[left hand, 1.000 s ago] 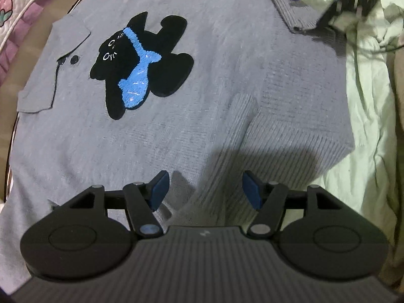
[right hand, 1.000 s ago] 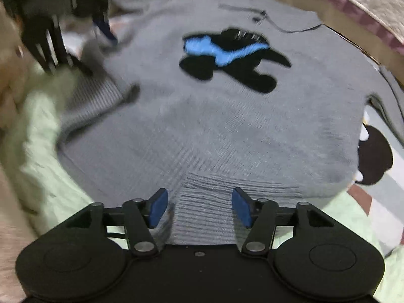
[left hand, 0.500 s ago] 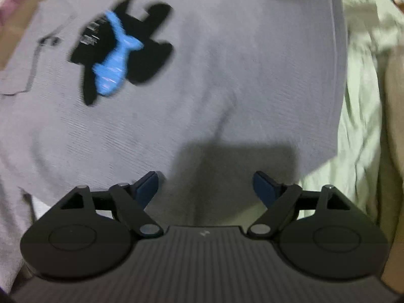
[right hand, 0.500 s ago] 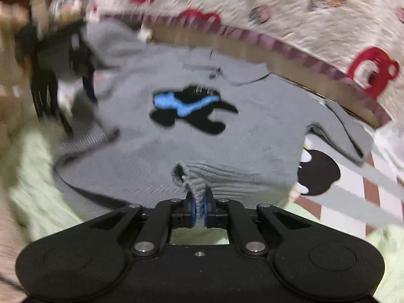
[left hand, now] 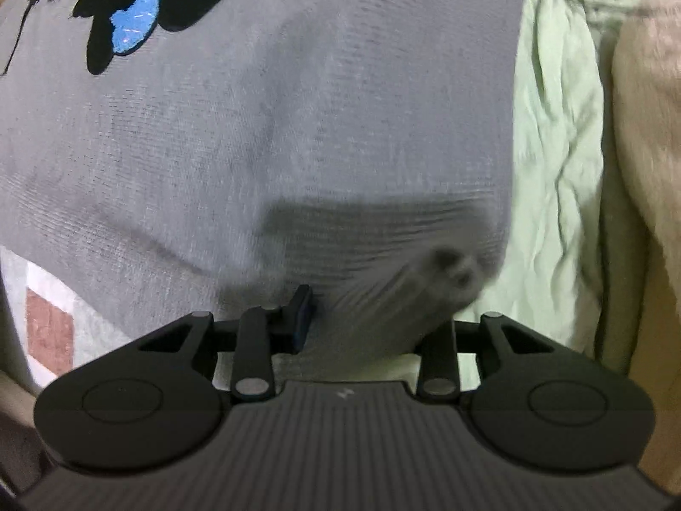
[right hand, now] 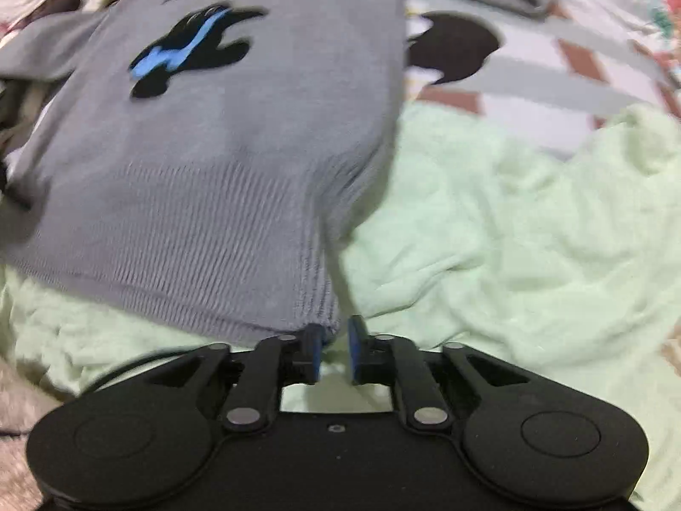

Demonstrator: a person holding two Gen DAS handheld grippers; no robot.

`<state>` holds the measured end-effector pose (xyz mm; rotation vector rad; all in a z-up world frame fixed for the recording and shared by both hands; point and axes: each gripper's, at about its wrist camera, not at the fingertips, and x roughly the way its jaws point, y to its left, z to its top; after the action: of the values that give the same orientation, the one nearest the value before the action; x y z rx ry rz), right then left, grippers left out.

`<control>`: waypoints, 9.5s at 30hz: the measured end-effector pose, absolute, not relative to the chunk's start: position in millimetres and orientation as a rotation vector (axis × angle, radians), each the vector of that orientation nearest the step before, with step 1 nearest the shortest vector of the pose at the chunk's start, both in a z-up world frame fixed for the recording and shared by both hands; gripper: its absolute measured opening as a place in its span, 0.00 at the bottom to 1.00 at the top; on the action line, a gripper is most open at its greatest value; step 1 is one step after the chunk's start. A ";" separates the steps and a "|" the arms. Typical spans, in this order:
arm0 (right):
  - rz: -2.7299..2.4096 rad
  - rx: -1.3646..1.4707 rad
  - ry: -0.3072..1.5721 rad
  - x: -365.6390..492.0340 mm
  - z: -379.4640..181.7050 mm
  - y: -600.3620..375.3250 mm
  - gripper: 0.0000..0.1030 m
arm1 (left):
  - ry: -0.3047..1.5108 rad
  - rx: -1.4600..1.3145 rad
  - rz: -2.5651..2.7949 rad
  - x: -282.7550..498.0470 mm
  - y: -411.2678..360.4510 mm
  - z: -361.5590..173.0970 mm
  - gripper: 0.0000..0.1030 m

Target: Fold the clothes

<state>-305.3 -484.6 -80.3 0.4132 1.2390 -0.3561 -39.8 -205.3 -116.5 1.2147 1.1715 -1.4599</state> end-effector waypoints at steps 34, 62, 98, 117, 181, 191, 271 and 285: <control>-0.366 0.034 1.207 -223.6 -105.7 -436.3 0.71 | 1.055 0.885 -1.427 -8.3 -209.4 -64.2 0.63; -0.397 -0.083 1.311 -312.6 -81.4 -472.6 0.11 | 0.991 0.821 -0.596 95.3 -215.2 -53.1 0.63; 0.164 0.203 0.843 74.0 -111.5 -354.5 0.49 | 0.810 0.041 -0.165 209.0 -105.0 -21.9 0.68; 0.068 0.201 0.927 80.4 -146.7 -363.7 0.49 | 0.909 -0.227 -0.099 219.7 -64.0 -28.7 0.77; 0.271 0.073 0.894 90.8 -153.6 -329.9 0.68 | 0.456 0.083 0.085 260.0 -60.7 0.0 0.06; 0.220 0.205 0.857 90.0 -151.1 -330.4 0.70 | 0.392 0.289 -0.260 222.1 -159.1 7.7 0.06; -0.399 0.303 0.500 39.4 -146.6 -567.9 0.13 | 0.947 0.363 -0.413 251.0 -247.8 -135.3 0.00; -0.645 0.231 0.740 -43.2 -161.7 -616.7 0.49 | 0.995 0.219 -0.649 229.5 -269.2 -122.1 0.17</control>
<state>-43.2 -616.7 -161.7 0.2306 0.7402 -0.6448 229.5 -269.2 -122.1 0.2186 0.9947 -0.6490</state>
